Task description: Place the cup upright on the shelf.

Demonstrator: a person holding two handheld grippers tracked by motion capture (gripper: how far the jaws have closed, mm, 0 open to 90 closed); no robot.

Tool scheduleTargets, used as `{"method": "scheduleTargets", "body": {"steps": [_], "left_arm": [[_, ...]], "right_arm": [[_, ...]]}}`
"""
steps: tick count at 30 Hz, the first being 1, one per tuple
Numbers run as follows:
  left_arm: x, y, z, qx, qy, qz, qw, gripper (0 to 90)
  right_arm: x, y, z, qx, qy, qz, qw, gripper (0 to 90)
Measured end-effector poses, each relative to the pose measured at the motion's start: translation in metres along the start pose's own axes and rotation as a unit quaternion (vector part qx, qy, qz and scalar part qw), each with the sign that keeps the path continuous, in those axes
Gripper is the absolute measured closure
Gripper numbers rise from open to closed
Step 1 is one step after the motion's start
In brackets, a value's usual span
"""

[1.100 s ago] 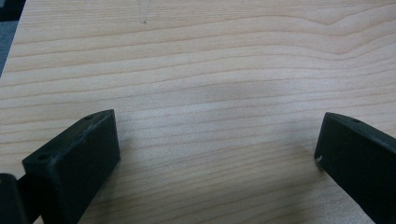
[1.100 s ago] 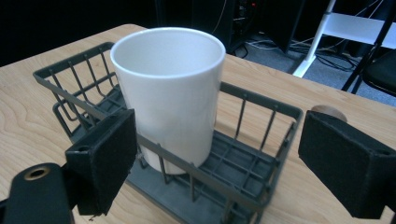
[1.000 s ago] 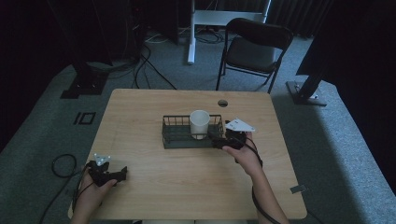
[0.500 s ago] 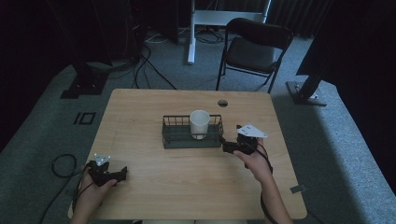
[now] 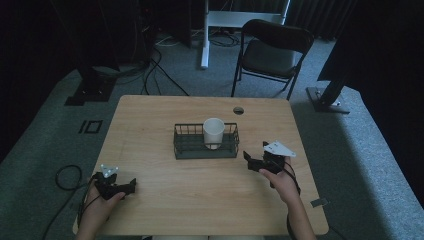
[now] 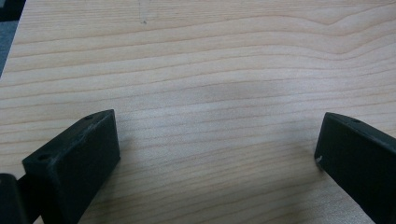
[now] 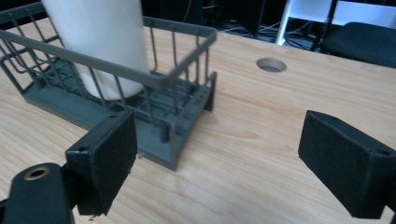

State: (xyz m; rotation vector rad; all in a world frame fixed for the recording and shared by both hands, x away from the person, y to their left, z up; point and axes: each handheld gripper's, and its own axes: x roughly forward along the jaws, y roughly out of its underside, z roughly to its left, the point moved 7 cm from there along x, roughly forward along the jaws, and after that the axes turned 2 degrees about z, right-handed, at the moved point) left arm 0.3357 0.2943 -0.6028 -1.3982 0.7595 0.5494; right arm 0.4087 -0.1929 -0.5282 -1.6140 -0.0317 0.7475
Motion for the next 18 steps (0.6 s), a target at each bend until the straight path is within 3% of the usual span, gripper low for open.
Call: {"method": "scheduleTargets", "body": {"steps": [11, 18], "left_arm": [[0.000, 0.000, 0.000, 0.001, 0.000, 0.001, 1.0000, 0.3], [0.000, 0.000, 0.000, 0.001, 0.000, 0.001, 1.0000, 0.3]], "right_arm": [[-0.007, 0.031, -0.016, 0.004, 0.014, 0.028, 0.9995, 11.5], [-0.014, 0.051, -0.031, 0.023, 0.033, 0.054, 0.9978, 11.5]]}}
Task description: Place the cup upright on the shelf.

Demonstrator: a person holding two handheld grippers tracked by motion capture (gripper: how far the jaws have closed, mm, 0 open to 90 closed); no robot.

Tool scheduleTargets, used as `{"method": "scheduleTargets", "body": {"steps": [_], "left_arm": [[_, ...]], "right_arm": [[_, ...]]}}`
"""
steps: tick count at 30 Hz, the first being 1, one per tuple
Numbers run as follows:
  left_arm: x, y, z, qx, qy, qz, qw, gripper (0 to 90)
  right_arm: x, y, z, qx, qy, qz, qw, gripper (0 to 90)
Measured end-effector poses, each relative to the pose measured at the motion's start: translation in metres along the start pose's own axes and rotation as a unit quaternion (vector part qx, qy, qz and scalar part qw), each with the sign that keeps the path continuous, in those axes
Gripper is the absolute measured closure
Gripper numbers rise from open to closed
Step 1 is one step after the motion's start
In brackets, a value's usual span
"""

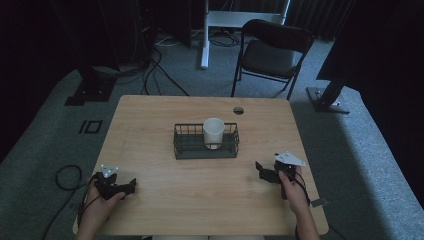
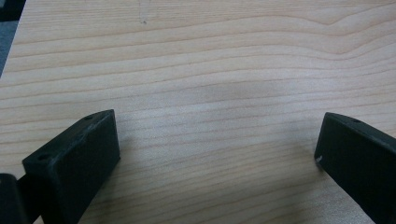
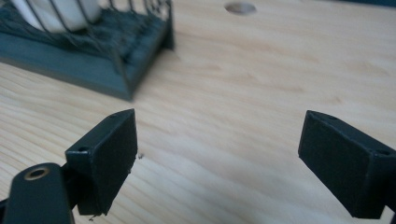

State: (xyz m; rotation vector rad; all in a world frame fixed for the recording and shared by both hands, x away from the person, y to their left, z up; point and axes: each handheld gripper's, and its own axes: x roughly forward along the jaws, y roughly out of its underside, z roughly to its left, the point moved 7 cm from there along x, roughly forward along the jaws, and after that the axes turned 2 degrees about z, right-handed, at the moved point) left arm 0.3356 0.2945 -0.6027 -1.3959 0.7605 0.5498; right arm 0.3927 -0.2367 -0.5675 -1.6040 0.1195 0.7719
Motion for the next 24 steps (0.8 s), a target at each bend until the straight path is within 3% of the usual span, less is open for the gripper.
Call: {"method": "scheduleTargets", "body": {"steps": [9, 24], "left_arm": [[0.000, 0.000, 0.000, 0.000, 0.000, 0.000, 1.0000, 0.4], [0.000, 0.000, 0.000, 0.000, 0.000, 0.000, 1.0000, 0.3]], "right_arm": [[-0.005, 0.026, -0.013, -0.005, 0.022, 0.043, 0.9988, 11.5], [-0.021, 0.045, -0.031, 0.015, 0.056, 0.074, 0.9956, 11.5]]}}
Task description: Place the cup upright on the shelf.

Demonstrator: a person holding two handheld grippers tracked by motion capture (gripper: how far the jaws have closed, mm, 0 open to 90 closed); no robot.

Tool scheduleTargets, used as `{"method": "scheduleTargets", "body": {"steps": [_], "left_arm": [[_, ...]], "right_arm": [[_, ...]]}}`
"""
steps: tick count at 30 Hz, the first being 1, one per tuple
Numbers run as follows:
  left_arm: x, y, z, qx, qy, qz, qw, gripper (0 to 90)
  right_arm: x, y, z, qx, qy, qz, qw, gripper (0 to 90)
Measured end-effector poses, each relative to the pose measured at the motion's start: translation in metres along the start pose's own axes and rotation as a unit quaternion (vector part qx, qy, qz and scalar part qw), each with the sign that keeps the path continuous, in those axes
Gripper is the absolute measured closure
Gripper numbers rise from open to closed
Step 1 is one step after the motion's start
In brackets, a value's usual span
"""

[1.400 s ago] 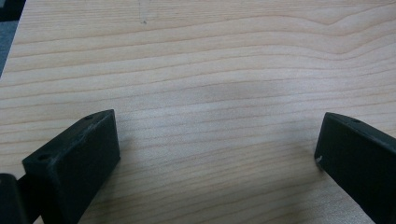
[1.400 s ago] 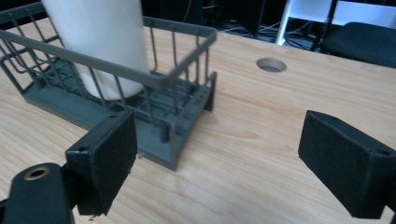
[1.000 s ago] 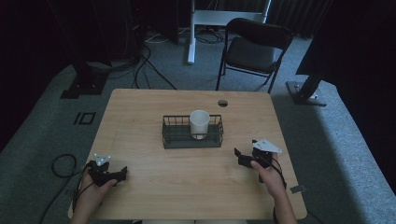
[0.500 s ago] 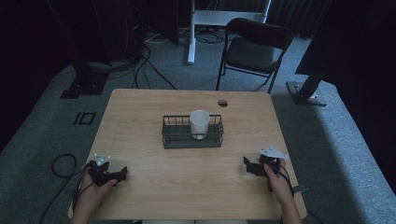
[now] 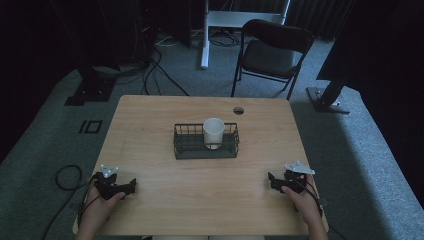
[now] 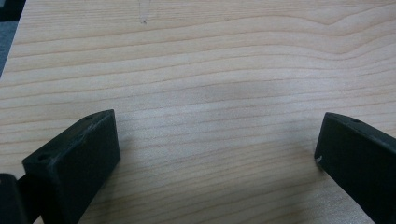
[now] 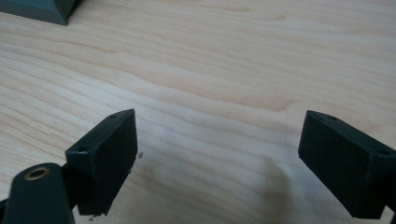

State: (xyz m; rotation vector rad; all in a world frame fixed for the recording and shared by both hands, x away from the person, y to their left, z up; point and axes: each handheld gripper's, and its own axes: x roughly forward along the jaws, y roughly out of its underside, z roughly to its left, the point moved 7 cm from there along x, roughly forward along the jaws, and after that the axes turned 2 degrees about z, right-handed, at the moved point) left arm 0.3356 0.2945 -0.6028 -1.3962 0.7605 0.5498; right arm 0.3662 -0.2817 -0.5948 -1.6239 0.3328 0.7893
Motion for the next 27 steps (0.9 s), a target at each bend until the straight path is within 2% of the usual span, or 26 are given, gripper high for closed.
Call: {"method": "scheduleTargets", "body": {"steps": [6, 14, 18, 22, 27], "left_arm": [[0.000, 0.000, 0.000, 0.000, 0.000, 0.000, 1.0000, 0.3], [0.000, 0.000, 0.000, 0.000, 0.000, 0.000, 1.0000, 0.3], [0.000, 0.000, 0.000, 0.000, 0.000, 0.000, 1.0000, 0.3], [0.000, 0.000, 0.000, 0.000, 0.000, 0.000, 1.0000, 0.3], [0.000, 0.000, 0.000, 0.000, 0.000, 0.000, 1.0000, 0.3]], "right_arm": [[-0.005, 0.009, -0.005, 0.011, 0.017, 0.022, 0.9995, 11.5], [-0.014, 0.022, -0.004, 0.045, 0.016, 0.038, 0.9981, 11.5], [-0.018, 0.026, 0.000, 0.044, 0.009, 0.038, 0.9983, 11.5], [-0.020, 0.028, 0.001, 0.021, -0.005, 0.040, 0.9990, 11.5], [-0.021, 0.029, 0.002, 0.010, -0.016, 0.040, 0.9990, 11.5]]}}
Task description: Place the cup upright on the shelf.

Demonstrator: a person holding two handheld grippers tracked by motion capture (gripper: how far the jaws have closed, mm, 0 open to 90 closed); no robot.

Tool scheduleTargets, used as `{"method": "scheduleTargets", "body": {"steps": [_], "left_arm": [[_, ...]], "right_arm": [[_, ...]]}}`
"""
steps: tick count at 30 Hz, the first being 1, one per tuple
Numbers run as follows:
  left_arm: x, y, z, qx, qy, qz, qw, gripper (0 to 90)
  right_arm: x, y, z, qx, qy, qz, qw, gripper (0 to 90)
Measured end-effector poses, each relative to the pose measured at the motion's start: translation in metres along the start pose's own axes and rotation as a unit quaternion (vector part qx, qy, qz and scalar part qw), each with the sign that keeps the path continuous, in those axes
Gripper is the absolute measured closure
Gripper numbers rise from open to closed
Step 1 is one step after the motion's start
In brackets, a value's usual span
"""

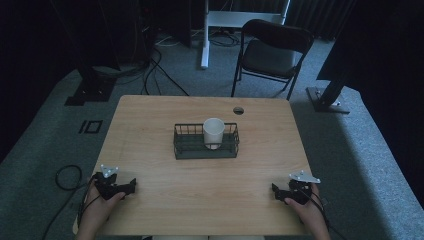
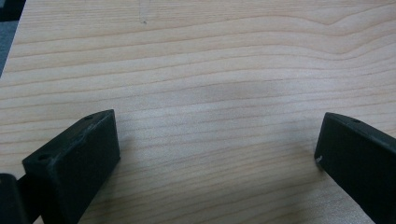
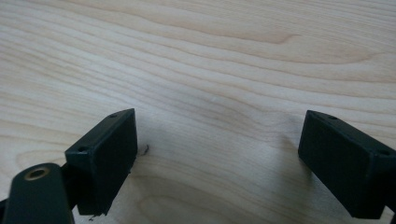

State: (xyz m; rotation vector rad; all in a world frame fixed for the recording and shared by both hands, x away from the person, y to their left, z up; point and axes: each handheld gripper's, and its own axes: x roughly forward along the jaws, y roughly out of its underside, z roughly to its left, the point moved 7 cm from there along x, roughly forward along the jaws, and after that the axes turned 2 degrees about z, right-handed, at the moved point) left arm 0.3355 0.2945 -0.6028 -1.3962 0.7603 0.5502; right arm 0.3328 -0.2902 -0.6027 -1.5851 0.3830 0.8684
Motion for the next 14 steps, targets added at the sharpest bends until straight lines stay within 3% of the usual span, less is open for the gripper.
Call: {"method": "scheduleTargets", "body": {"steps": [14], "left_arm": [[0.0000, 0.0000, 0.0000, 0.000, 0.000, 0.000, 1.0000, 0.3]], "right_arm": [[-0.0001, 0.0002, -0.0002, -0.001, -0.002, 0.001, 1.0000, 11.2]]}}
